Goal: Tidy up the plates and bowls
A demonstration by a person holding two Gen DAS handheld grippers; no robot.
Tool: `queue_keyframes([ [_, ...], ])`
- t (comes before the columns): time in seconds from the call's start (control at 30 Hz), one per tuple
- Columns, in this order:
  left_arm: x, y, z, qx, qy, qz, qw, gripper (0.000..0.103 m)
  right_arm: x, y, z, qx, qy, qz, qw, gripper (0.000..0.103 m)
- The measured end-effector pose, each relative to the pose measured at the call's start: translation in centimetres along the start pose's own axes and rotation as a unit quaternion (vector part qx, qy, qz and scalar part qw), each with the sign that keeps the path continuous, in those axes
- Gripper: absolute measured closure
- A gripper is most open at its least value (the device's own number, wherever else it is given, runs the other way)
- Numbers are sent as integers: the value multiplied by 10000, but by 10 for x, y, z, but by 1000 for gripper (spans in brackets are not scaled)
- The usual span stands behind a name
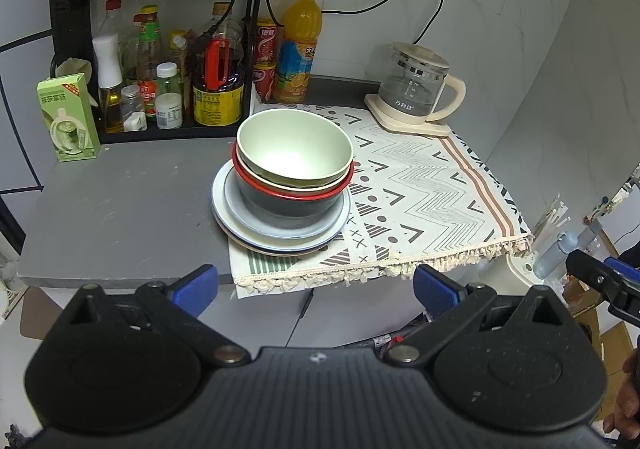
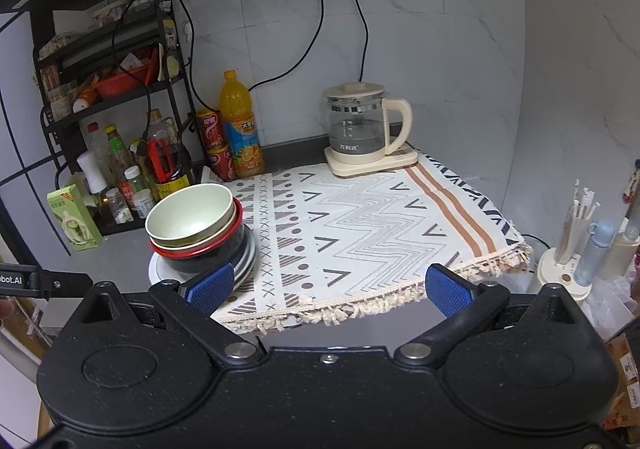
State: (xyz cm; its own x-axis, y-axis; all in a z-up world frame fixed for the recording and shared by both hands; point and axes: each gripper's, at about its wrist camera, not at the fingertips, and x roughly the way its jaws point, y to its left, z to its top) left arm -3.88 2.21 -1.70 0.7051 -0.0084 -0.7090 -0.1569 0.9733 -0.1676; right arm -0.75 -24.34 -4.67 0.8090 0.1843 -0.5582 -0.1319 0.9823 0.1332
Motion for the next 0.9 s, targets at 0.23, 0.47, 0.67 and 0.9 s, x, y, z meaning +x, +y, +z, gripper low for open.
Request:
queue_keyframes([
  [0.23,-8,2,-3,85,-26,57,9999,0,-8,4,-2,37,45,154,9999,0],
  [0.47,-11,2,-7,105,-17,64,9999,0,-9,8,-3,12,84,208,9997,0],
  [0.67,-10,4,-7,131,11,82,9999,0,-7,8,-3,10,106,206,9997,0],
  [0.9,-9,1,-6,195,34,51,9998,0,-6,8,-3,11,115,213,9997,0],
])
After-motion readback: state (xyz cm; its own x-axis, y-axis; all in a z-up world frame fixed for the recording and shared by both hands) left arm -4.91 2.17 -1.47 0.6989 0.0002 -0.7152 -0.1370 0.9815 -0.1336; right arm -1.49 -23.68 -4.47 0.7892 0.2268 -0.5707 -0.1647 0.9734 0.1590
